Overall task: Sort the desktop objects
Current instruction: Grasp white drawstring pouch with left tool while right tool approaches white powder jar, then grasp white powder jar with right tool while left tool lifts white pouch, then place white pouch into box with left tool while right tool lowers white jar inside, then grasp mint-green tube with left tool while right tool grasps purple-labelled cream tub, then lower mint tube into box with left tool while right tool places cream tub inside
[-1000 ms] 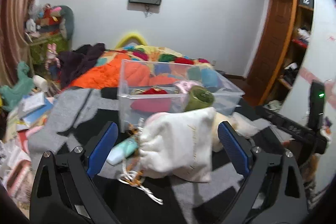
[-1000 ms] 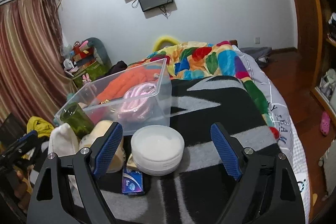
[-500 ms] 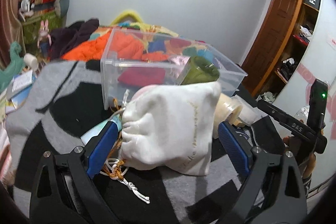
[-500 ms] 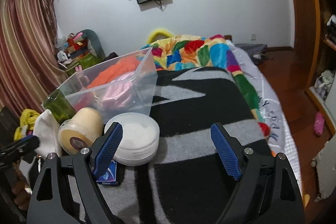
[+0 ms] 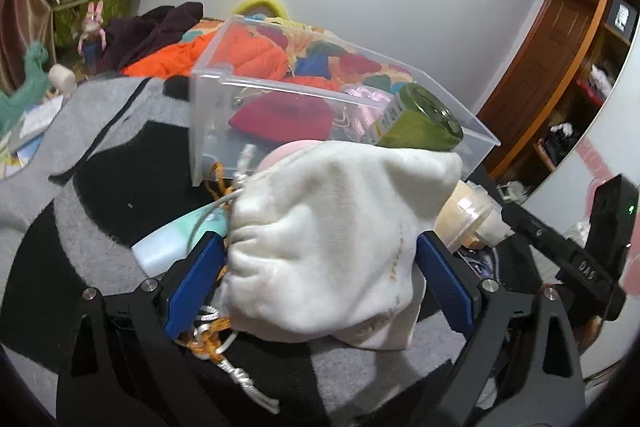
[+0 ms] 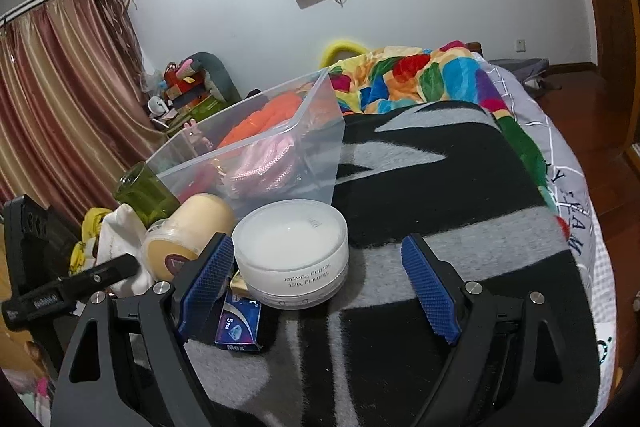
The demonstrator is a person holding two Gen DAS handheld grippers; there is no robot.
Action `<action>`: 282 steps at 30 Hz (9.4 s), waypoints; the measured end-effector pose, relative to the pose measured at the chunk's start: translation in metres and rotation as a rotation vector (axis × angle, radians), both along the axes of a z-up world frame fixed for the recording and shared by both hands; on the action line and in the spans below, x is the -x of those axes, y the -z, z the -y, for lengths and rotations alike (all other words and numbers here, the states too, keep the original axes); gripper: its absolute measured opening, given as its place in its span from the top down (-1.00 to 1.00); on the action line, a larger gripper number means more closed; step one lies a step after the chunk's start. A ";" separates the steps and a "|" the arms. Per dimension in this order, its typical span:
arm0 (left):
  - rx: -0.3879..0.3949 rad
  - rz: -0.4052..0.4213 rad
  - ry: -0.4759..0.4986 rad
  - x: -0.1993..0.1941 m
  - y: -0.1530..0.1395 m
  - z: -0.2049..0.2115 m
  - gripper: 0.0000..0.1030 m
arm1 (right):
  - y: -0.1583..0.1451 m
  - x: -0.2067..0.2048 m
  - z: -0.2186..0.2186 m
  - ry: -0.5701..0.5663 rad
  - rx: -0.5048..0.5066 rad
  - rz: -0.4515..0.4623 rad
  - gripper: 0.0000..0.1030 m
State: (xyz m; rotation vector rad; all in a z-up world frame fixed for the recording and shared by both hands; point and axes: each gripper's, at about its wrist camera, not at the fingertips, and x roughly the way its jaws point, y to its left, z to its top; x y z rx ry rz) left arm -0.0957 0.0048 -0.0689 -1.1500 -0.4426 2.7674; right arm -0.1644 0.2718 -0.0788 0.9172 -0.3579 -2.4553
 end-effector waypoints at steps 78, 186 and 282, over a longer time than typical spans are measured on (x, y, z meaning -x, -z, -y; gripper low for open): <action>0.064 -0.256 -0.035 0.044 -0.098 0.034 -0.06 | -0.079 0.007 0.054 -0.088 -0.105 -0.238 -0.21; 0.325 0.143 0.069 0.031 0.017 0.034 0.47 | -0.003 -0.034 0.116 -0.119 -0.298 -0.128 -0.32; 0.045 -0.040 0.167 0.106 -0.032 0.000 0.63 | -0.076 0.049 0.078 0.086 -0.196 -0.276 -0.32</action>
